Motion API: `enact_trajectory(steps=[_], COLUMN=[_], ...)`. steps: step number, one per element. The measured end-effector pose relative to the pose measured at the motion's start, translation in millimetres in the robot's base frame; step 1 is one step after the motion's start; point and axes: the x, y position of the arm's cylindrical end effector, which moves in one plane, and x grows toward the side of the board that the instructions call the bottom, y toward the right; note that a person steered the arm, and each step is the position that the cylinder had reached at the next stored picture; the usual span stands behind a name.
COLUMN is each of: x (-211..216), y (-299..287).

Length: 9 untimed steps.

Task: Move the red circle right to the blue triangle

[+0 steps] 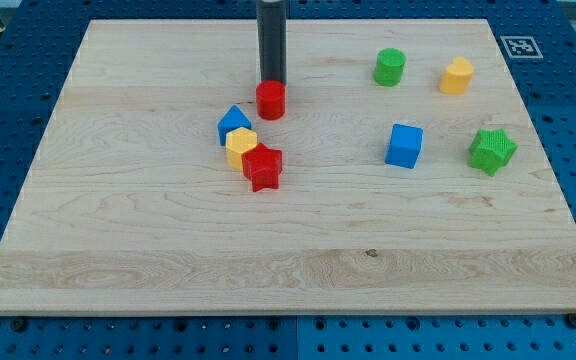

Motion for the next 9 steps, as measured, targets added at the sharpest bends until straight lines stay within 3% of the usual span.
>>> enact_trajectory(steps=[3,5,7,8,9], x=[-17,31,28,62,64], y=[5,14,46,62,54])
